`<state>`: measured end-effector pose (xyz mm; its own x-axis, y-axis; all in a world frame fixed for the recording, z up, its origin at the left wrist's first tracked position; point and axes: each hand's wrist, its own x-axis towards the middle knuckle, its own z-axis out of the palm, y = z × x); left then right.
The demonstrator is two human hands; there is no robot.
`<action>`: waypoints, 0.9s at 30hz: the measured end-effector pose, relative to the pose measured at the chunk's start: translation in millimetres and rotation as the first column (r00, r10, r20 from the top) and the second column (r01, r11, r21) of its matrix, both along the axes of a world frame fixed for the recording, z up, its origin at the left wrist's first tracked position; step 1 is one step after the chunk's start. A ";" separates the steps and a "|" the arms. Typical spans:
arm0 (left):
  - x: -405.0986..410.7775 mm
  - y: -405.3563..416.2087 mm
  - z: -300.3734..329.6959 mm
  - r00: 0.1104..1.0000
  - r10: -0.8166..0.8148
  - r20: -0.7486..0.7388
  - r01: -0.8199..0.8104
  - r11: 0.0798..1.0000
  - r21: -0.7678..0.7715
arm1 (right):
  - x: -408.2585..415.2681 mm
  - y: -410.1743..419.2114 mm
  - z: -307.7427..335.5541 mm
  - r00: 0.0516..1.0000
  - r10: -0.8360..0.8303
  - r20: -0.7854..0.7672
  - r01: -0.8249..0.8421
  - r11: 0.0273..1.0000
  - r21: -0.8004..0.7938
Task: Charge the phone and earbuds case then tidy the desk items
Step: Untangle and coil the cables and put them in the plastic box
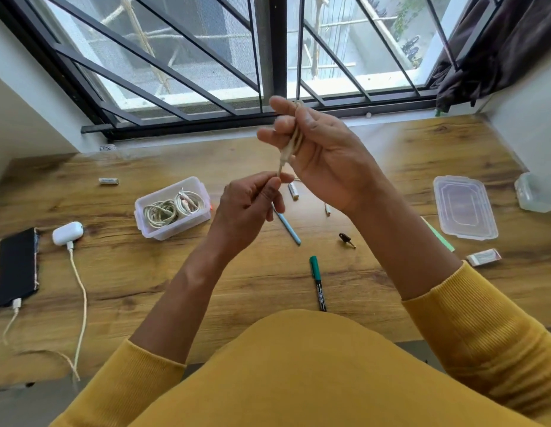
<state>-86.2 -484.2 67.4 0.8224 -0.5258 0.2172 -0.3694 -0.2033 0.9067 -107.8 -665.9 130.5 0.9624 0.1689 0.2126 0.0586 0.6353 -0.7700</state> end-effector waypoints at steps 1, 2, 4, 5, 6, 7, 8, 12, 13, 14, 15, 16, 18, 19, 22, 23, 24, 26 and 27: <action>-2.0 -0.8 0.8 1.000 -0.028 0.003 0.028 0.999 0.018 | 2.9 0.3 0.1 0.999 -0.032 0.007 0.032 0.999 0.013; -3.0 -1.1 2.0 0.999 -0.048 0.010 0.047 0.998 0.047 | 5.9 0.2 -0.6 0.998 -0.062 0.009 0.062 0.998 0.017; -3.7 -1.0 5.2 0.996 -0.072 0.044 0.065 0.988 0.139 | 11.0 -0.5 -2.5 0.993 -0.119 0.008 0.119 0.993 -0.013; -3.9 -0.5 7.4 0.994 -0.088 0.063 0.075 0.981 0.181 | 12.9 -0.2 -3.6 0.989 -0.147 0.013 0.147 0.988 -0.040; -4.2 0.4 10.2 0.992 -0.103 0.075 0.085 0.974 0.212 | 14.4 0.0 -4.8 0.984 -0.175 0.023 0.176 0.982 -0.073; -4.3 1.3 13.7 0.990 -0.113 0.081 0.091 0.968 0.234 | 15.4 0.4 -6.1 0.979 -0.199 0.036 0.201 0.973 -0.114; -4.1 2.6 17.9 0.988 -0.124 0.090 0.098 0.964 0.248 | 15.7 1.5 -7.0 0.975 -0.215 0.054 0.221 0.961 -0.166; 4.0 8.3 36.9 0.972 -0.170 0.162 0.122 0.955 0.270 | 11.4 10.2 -10.3 0.947 -0.278 0.158 0.319 0.780 -0.539; 8.1 10.1 41.1 0.969 -0.170 0.177 0.117 0.954 0.277 | 10.2 12.8 -13.1 0.943 -0.282 0.178 0.330 0.719 -0.611; 12.3 11.9 44.8 0.967 -0.165 0.194 0.106 0.953 0.284 | 9.2 14.8 -16.6 0.938 -0.279 0.204 0.342 0.656 -0.673; 16.1 14.0 48.6 0.965 -0.161 0.208 0.098 0.954 0.284 | 8.6 15.2 -20.4 0.931 -0.278 0.237 0.360 0.580 -0.731; 20.0 16.1 51.1 0.965 -0.158 0.210 0.096 0.955 0.282 | 8.2 14.5 -24.1 0.925 -0.277 0.259 0.369 0.500 -0.783; 27.3 20.2 53.6 0.965 -0.156 0.209 0.096 0.957 0.273 | 6.9 11.7 -29.1 0.934 -0.268 0.236 0.333 0.418 -0.845; 31.1 22.0 53.3 0.965 -0.143 0.218 0.083 0.961 0.265 | 5.3 10.0 -30.0 0.943 -0.252 0.219 0.310 0.417 -0.854; 40.9 25.2 53.5 0.967 -0.106 0.231 0.056 0.975 0.213 | 1.1 5.8 -29.3 0.964 -0.208 0.167 0.243 0.427 -0.871; 43.0 24.6 54.4 0.966 -0.105 0.235 0.060 0.979 0.193 | 0.7 3.8 -29.1 0.972 -0.184 0.143 0.212 0.445 -0.870; 45.0 23.9 55.5 0.963 -0.109 0.245 0.065 0.981 0.181 | 0.4 1.7 -28.6 0.982 -0.143 0.119 0.174 0.478 -0.861; 50.5 21.0 57.0 0.956 -0.121 0.266 0.077 0.982 0.171 | -0.6 -2.9 -26.0 0.997 -0.038 0.068 0.078 0.556 -0.827; 53.4 19.7 57.1 0.957 -0.126 0.260 0.085 0.983 0.164 | -1.2 -5.4 -23.5 0.999 0.015 0.050 0.032 0.592 -0.805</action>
